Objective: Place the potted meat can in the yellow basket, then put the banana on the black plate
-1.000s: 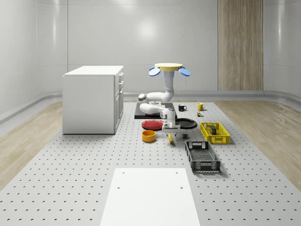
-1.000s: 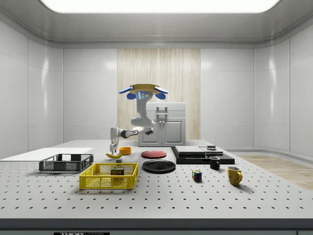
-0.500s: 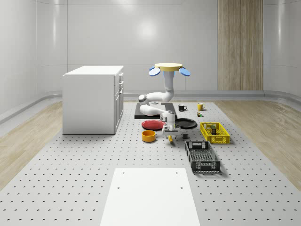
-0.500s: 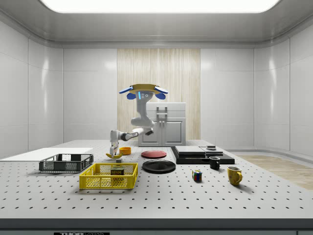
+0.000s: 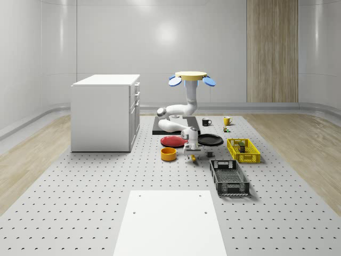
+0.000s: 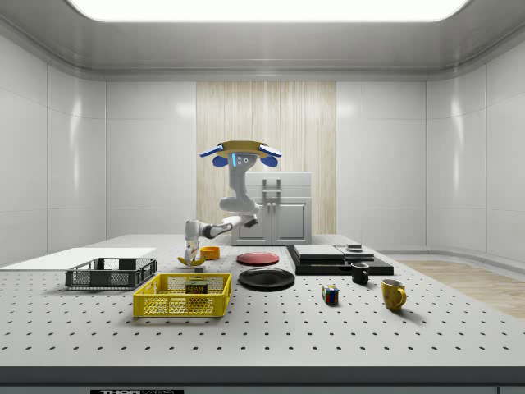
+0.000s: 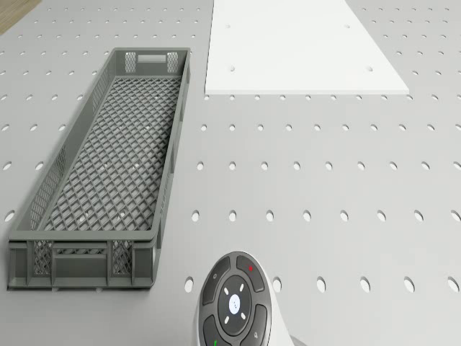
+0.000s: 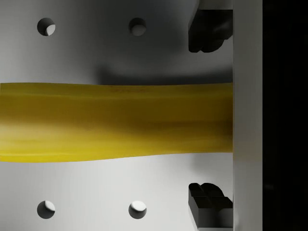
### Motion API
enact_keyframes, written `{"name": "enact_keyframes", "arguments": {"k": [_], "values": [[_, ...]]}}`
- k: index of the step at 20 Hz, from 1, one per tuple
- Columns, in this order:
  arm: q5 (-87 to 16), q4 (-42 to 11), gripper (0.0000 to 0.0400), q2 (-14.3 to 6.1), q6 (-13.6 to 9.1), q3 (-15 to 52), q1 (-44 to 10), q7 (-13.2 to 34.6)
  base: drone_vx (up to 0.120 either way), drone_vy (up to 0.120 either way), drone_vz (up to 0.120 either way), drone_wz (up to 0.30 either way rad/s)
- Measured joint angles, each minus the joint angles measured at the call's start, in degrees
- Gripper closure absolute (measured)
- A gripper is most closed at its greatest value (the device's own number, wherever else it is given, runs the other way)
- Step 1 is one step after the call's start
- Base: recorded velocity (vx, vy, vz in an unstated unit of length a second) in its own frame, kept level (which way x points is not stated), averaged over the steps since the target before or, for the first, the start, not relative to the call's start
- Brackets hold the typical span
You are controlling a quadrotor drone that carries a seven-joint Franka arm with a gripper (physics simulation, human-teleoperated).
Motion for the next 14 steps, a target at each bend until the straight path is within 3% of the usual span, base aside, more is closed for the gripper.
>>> {"name": "enact_keyframes", "arguments": {"k": [2, 5, 14], "values": [[-0.21, 0.12, 0.0141, 0.14, 0.0, -0.19, 0.08, -0.12, 0.0, 0.0, 0.0, 0.0], [-0.44, 0.2, 0.0199, 0.34, -0.07, -0.37, 0.21, -0.27, 0.0, 0.0, 0.0, 0.0], [0.21, -0.83, 0.0211, 0.6, -1.47, 0.78, 0.97, 0.71, 0.0, 0.0, 0.0, 0.0]]}}
